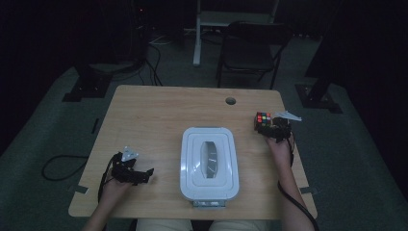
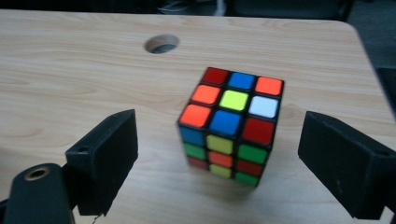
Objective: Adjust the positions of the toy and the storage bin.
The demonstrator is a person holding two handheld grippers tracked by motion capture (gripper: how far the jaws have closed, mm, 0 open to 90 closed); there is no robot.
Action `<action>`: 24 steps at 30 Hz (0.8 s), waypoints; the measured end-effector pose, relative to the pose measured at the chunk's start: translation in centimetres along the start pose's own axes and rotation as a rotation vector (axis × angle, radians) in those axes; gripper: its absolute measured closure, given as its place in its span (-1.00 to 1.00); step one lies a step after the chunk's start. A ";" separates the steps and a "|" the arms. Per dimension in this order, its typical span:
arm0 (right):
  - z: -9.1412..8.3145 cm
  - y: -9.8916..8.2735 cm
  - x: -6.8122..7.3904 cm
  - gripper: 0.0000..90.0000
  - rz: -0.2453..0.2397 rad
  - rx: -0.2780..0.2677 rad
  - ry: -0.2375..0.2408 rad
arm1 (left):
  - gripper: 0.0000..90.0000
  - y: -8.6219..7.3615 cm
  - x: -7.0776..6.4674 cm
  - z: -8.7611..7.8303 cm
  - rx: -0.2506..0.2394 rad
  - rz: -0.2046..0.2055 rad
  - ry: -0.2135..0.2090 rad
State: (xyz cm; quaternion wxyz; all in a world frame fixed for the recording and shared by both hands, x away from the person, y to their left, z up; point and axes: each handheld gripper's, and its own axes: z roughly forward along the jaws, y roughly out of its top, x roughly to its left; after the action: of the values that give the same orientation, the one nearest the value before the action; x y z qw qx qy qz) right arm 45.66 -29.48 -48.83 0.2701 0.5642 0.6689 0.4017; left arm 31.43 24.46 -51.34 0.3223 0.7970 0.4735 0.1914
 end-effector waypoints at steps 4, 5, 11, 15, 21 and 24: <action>1.3 0.0 0.0 -0.73 0.023 0.016 -0.018 | -0.98 -0.7 0.2 0.1 0.034 -0.025 0.034; 1.6 0.1 0.0 -0.73 0.027 0.018 -0.018 | -0.98 -0.9 0.2 0.2 0.042 -0.018 0.051; 2.8 0.0 -0.2 -0.68 0.048 0.050 -0.042 | -0.98 -1.4 0.3 0.0 0.020 -0.051 0.069; 3.2 -0.1 -0.2 -0.62 0.045 0.066 -0.053 | -0.98 -1.4 0.3 0.1 0.017 -0.062 0.083; 3.4 -0.2 -0.3 -0.51 0.061 0.079 -0.053 | -0.98 -1.4 0.2 0.1 0.016 -0.064 0.100; 3.5 -0.2 -0.4 -0.51 0.069 0.087 -0.048 | -0.98 -1.4 0.1 0.1 0.014 -0.062 0.107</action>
State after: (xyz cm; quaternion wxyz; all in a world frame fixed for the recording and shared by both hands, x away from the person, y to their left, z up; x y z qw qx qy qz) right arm 48.56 -29.09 -50.89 0.2476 0.6075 0.6592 0.3676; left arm 30.61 24.97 -52.36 0.2966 0.7730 0.5158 0.2203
